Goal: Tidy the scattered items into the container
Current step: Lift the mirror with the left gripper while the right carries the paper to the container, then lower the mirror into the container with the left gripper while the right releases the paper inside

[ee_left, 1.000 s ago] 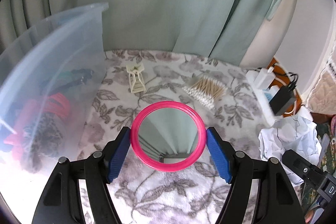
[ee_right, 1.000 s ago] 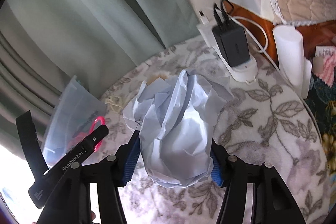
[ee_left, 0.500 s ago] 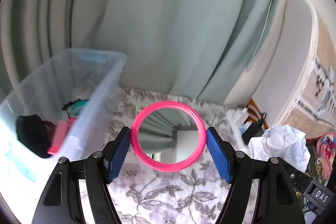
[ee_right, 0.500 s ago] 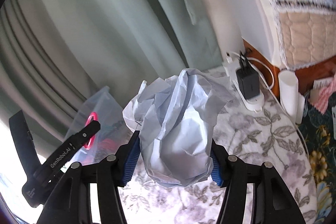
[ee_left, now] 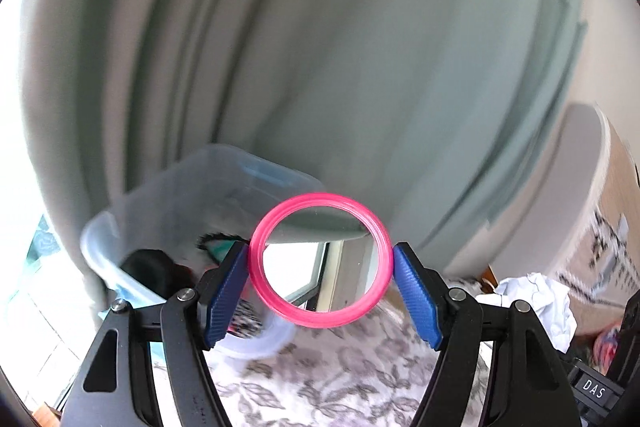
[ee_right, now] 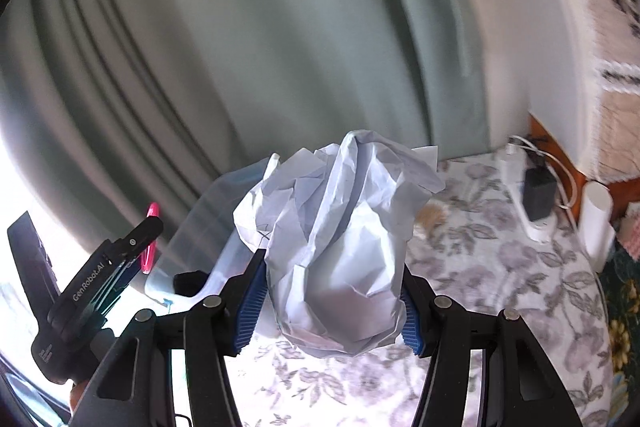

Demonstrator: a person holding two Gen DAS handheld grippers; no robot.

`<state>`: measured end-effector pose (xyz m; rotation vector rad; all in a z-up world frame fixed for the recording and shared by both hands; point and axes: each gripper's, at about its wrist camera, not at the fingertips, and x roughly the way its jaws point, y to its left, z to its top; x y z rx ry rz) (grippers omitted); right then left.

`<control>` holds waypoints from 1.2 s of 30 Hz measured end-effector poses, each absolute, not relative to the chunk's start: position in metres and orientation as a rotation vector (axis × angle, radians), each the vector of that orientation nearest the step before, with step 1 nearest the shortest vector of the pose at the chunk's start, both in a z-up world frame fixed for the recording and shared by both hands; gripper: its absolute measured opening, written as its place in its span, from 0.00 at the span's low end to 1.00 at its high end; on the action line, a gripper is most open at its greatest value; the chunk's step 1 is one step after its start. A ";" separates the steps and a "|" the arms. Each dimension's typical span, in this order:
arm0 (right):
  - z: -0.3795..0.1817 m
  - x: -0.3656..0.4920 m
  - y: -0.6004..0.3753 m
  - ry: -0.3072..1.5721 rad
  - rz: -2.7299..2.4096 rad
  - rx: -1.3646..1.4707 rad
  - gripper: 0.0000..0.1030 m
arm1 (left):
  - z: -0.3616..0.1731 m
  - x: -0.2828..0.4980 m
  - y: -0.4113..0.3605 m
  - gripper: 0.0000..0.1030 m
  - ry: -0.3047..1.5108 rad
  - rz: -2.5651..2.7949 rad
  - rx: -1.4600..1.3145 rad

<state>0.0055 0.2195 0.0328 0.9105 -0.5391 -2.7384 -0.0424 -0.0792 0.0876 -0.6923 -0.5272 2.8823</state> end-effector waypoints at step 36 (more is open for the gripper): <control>-0.007 -0.134 0.040 -0.189 -2.437 0.961 0.59 | 0.045 -0.112 -0.185 0.72 -0.589 3.034 -0.766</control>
